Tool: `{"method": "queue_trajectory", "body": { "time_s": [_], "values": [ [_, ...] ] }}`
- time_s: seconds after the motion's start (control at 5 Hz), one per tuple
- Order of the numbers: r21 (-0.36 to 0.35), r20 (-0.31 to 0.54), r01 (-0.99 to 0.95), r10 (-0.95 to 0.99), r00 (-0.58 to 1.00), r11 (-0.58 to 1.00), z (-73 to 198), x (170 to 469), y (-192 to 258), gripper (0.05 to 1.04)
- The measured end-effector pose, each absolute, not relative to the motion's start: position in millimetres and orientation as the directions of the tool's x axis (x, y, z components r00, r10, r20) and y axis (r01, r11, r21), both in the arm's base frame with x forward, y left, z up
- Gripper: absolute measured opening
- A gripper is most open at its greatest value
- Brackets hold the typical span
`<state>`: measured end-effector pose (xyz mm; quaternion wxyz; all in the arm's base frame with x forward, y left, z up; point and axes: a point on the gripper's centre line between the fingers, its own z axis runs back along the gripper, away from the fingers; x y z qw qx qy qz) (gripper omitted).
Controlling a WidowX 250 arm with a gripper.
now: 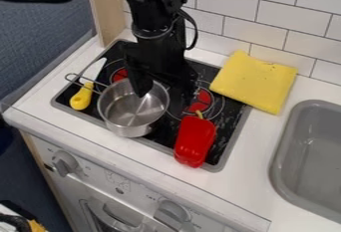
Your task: Moved the yellow cloth to the top left of the silver pot
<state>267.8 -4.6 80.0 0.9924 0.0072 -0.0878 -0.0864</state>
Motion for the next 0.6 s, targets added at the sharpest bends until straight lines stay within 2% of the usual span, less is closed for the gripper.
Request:
{"method": "queue_trajectory", "body": {
  "time_s": [0.2,0.4,0.6],
  "values": [
    [0.02,0.153,0.163,-0.164,0.974,0.986,74,266,-5,1.005],
    [0.006,0.202,0.183,-0.18,0.963,0.983,88,286,-23,1.005],
    [0.028,0.21,0.17,-0.172,0.963,0.985,93,323,-45,1.005]
  ]
}}
